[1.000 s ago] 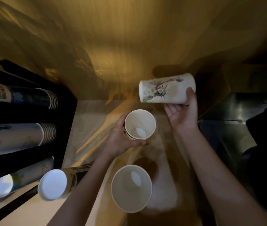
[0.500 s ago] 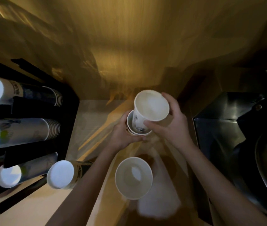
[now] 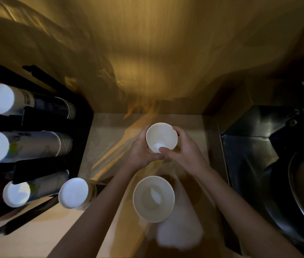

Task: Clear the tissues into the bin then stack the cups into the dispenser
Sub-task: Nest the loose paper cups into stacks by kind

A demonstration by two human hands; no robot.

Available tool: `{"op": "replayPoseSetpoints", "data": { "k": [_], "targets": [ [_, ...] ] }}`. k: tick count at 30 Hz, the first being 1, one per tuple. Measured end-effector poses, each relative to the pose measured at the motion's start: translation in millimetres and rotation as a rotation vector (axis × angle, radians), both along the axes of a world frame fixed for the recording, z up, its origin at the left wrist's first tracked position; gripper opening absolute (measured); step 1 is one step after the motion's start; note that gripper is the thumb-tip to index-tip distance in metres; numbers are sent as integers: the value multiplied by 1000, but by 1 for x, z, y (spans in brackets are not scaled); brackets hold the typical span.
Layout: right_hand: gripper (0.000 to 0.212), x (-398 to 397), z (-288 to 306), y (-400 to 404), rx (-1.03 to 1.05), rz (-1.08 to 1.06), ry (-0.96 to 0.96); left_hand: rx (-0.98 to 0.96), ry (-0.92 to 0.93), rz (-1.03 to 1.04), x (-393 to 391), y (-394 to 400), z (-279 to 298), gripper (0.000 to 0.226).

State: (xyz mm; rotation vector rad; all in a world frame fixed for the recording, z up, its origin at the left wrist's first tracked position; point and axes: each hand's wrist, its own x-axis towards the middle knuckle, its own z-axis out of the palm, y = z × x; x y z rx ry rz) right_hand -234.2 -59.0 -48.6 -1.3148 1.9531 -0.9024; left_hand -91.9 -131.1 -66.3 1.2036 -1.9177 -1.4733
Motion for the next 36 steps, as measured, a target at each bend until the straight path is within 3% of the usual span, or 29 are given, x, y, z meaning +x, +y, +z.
{"op": "replayPoseSetpoints", "data": {
  "k": [7,10,17,21,25,27,30,33,36],
  "targets": [
    [72,1,-1,-1,7,50,23,0,-58,15,0,6,3,110],
    [72,2,0,0,24,50,12,11,-84,-3,2,8,7,112],
    [71,6,0,2,83,19,-81,46,-189,-3,13,8,16,86],
    [56,11,12,2,23,-14,-100,129,-277,4,24,17,29,75],
    [81,10,17,4,53,20,-40,130,-207,55,43,41,56,48],
    [101,12,15,1,85,55,34,74,-188,19,51,58,69,58],
    [117,18,12,-7,132,98,133,-67,-267,-156,55,88,82,93],
    [111,24,12,-13,142,75,200,-219,-381,-253,54,104,77,112],
    [105,23,16,-12,114,38,233,-292,-482,-278,54,108,65,113]
  ]
}}
